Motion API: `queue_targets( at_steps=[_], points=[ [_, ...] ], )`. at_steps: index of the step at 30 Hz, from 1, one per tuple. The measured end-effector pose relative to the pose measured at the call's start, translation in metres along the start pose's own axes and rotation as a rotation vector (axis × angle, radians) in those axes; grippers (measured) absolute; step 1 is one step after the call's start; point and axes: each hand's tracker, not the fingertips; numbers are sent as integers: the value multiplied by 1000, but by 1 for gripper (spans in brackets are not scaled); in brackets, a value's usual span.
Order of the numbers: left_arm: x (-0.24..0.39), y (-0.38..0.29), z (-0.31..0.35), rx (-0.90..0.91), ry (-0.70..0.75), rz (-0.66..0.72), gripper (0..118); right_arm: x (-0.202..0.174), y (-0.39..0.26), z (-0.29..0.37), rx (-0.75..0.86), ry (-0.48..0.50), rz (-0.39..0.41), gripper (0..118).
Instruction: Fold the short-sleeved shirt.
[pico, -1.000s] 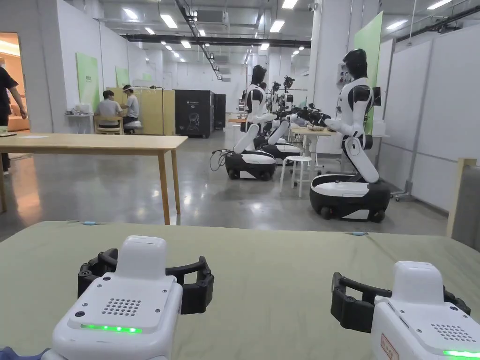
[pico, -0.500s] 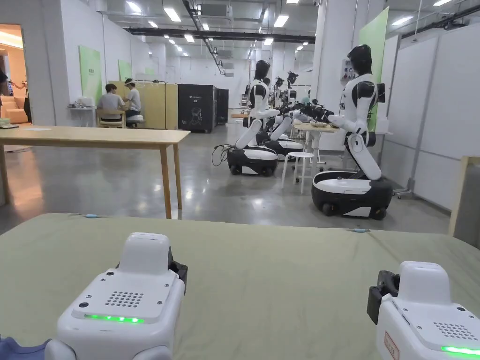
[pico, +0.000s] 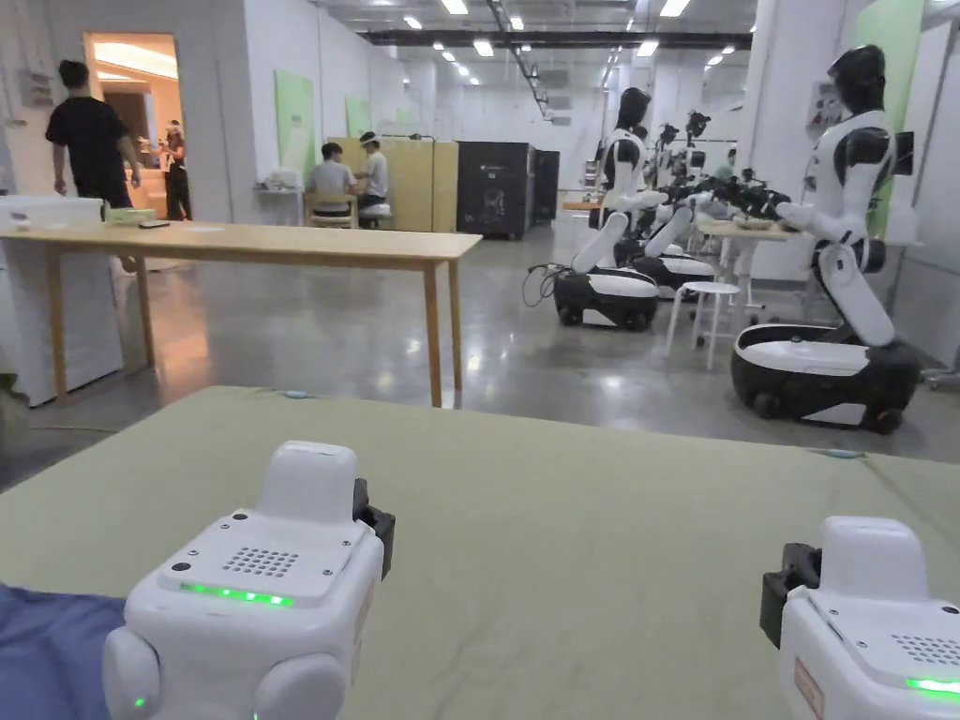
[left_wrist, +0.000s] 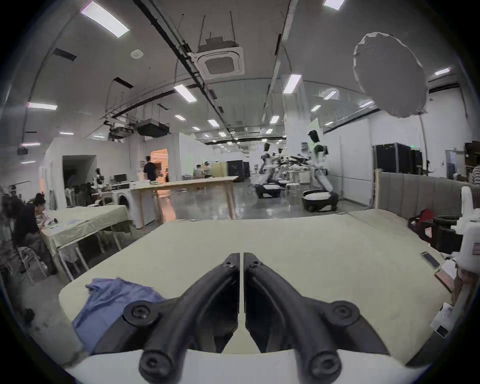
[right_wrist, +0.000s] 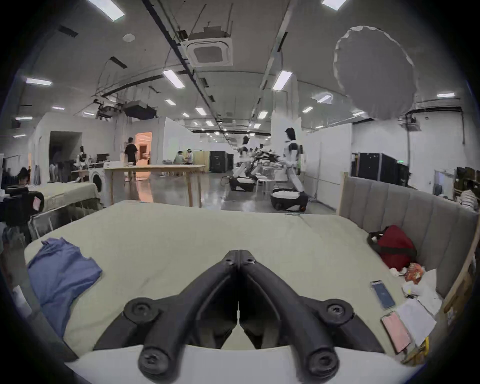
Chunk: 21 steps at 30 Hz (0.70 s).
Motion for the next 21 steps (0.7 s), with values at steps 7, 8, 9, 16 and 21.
queue_targets(
  at_steps=[7, 8, 9, 16, 21],
  points=[
    [-120, -10, 43, -38, 293, 29, 0, -108, 3, -22, 8, 273, 3, 0],
    [-138, -13, 49, -51, 332, 36, 0, -122, 4, -21, 12, 319, 3, 0],
    [-150, -16, 55, -59, 361, 40, 0, -135, 4, -21, 7, 365, 26, 0],
    [-200, -36, 70, -99, 461, 74, 0, -187, 2, -19, 31, 496, 64, 0],
    [-211, -48, 54, -137, 441, 74, 0, -193, -4, -27, 26, 512, 96, 0]
  ],
)
